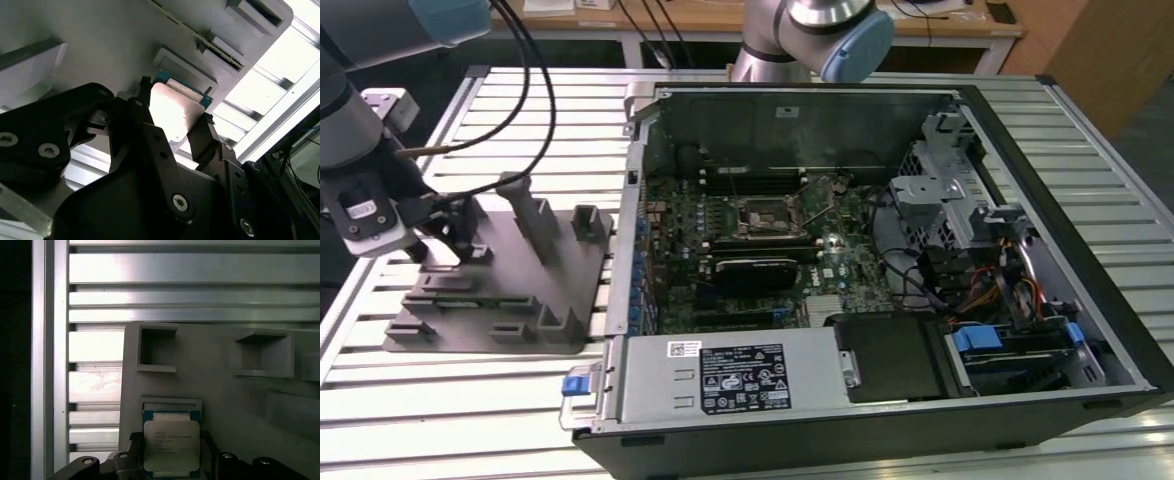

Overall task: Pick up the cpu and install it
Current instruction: 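Pick up the cpu and move it towards the insertion slot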

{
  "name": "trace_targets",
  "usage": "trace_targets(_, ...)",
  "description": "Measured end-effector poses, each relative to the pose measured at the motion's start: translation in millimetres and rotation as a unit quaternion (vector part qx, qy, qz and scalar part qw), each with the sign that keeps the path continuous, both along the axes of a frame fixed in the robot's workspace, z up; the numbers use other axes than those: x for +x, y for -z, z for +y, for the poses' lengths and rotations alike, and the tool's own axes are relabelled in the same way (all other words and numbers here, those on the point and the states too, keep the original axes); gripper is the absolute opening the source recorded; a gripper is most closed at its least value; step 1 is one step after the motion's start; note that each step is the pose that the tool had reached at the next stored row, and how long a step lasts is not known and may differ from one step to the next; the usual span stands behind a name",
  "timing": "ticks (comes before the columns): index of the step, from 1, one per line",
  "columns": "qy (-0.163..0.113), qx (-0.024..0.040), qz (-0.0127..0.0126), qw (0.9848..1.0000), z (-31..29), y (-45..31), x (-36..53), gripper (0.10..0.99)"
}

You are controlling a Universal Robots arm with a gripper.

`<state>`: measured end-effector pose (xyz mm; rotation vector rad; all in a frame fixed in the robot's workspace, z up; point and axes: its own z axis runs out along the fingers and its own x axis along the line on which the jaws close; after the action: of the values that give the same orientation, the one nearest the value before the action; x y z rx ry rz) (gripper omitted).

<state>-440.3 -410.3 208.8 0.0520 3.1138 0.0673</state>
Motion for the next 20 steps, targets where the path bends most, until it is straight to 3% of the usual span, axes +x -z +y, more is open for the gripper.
trace_targets(8,0.000,0.0000,0.0000,1.0000,0.0,-19.3,0.0,0.541)
trace_targets(20,0.000,0.0000,0.0000,1.0000,0.0,-54.3,0.0,0.541)
